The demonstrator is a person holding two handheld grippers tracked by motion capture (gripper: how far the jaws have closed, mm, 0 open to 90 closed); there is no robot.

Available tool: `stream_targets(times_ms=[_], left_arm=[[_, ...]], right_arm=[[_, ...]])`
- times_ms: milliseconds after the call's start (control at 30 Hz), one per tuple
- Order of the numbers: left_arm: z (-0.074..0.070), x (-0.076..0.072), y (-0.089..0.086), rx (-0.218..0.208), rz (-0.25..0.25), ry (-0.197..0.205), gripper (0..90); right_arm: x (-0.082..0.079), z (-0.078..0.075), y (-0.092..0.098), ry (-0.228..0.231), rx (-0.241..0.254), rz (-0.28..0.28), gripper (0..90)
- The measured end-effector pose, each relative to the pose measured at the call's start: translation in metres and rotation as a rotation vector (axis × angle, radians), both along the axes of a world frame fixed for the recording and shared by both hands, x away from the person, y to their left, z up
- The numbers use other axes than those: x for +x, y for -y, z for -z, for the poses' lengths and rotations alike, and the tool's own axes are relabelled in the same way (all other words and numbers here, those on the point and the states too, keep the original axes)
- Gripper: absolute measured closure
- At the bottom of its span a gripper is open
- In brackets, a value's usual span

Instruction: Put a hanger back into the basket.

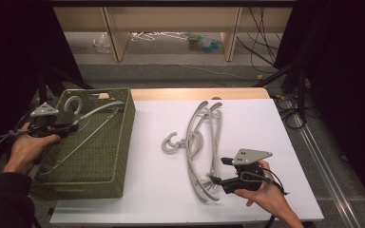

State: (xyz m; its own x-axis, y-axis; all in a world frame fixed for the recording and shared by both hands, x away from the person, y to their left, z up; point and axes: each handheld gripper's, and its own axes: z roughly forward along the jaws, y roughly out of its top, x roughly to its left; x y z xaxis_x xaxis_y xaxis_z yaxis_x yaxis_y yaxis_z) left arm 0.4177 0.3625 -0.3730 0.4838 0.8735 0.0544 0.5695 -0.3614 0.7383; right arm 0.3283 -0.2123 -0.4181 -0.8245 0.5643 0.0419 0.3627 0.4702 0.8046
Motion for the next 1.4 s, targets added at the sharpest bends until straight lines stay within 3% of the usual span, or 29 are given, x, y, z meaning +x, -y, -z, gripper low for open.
stream_targets(times_ms=[67, 167, 233, 267, 300, 333, 400, 667, 1000, 1200, 1267, 1400], left_arm=[[0.006, 0.004, 0.003, -0.030, -0.024, -0.016, 78.3], [0.013, 0.009, 0.001, -0.009, -0.038, -0.064, 77.8], [0.018, 0.009, 0.000, -0.059, -0.078, -0.053, 77.9], [0.019, 0.009, -0.001, -0.063, -0.089, -0.055, 77.8], [0.019, 0.009, -0.006, -0.031, -0.075, -0.066, 77.5], [0.021, 0.009, -0.007, -0.054, -0.102, -0.058, 77.2], [0.027, 0.009, -0.012, -0.027, -0.110, -0.070, 76.8], [0.034, 0.010, -0.016, 0.002, -0.159, -0.089, 76.2], [0.035, 0.010, -0.022, 0.003, -0.299, -0.112, 72.0], [0.034, 0.006, -0.025, 0.027, -0.371, -0.095, 67.5], [0.032, 0.005, -0.028, 0.016, -0.409, -0.079, 64.9], [0.028, 0.000, -0.029, -0.017, -0.392, -0.058, 63.9]], right_arm=[[0.000, 0.000, 0.000, 0.000, 0.003, 0.002, 26.0], [0.001, 0.001, 0.001, 0.002, -0.001, -0.002, 26.0], [0.001, 0.001, 0.001, 0.005, -0.002, -0.003, 26.0], [0.001, 0.000, 0.000, 0.005, 0.000, -0.003, 26.0], [0.001, 0.000, 0.000, -0.001, 0.001, -0.002, 26.0], [0.000, 0.001, 0.000, -0.001, -0.001, -0.003, 26.0], [0.000, 0.000, -0.001, -0.001, -0.002, -0.005, 26.0], [0.000, 0.002, -0.001, -0.003, -0.003, -0.007, 26.0], [0.001, 0.002, -0.001, -0.006, -0.008, -0.008, 26.0], [0.001, 0.003, -0.002, -0.010, -0.009, -0.005, 26.1], [0.000, 0.004, -0.002, -0.015, -0.012, -0.001, 26.1], [0.001, 0.004, -0.002, -0.017, -0.009, -0.002, 26.1]])
